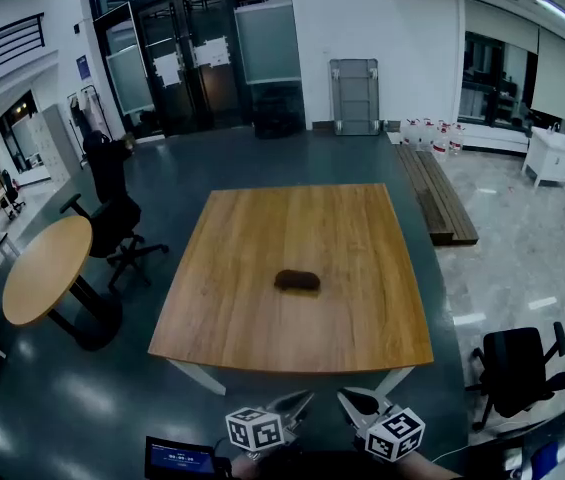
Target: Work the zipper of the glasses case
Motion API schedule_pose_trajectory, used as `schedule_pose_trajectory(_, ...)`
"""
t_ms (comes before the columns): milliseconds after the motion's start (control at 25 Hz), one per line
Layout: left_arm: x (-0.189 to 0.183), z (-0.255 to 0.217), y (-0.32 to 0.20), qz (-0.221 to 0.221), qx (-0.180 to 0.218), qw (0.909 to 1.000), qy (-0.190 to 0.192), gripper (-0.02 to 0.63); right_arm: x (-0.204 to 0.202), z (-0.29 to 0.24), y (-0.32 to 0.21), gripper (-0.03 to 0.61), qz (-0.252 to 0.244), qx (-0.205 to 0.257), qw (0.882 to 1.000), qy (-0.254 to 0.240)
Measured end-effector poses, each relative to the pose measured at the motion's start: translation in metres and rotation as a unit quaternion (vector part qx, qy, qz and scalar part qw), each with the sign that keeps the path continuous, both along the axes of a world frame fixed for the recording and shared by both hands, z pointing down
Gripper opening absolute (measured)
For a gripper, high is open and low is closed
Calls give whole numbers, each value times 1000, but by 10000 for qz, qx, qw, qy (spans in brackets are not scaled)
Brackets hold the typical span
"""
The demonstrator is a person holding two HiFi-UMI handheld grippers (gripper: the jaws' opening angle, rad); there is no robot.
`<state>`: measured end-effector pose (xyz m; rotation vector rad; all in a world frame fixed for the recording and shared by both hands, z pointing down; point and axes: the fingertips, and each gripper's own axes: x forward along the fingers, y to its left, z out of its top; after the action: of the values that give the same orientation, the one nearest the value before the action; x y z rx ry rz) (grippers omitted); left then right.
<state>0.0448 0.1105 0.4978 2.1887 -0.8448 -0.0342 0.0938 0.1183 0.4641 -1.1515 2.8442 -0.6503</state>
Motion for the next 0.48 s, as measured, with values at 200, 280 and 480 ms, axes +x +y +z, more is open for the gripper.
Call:
schedule_pose_trajectory(200,8,-3,9,61,39,10000,-45,-1,7,-4,5,5,32,99,9999,-107)
schedule_pose_trajectory(280,8,-8,8,113,122,9998,-99,0,7,-8,4,5,48,128,9998,-156)
schedule_pose_trajectory(480,11,-11,12,214,268,9991,-233,-1,3,-7,5,5,11,133,9998,-163)
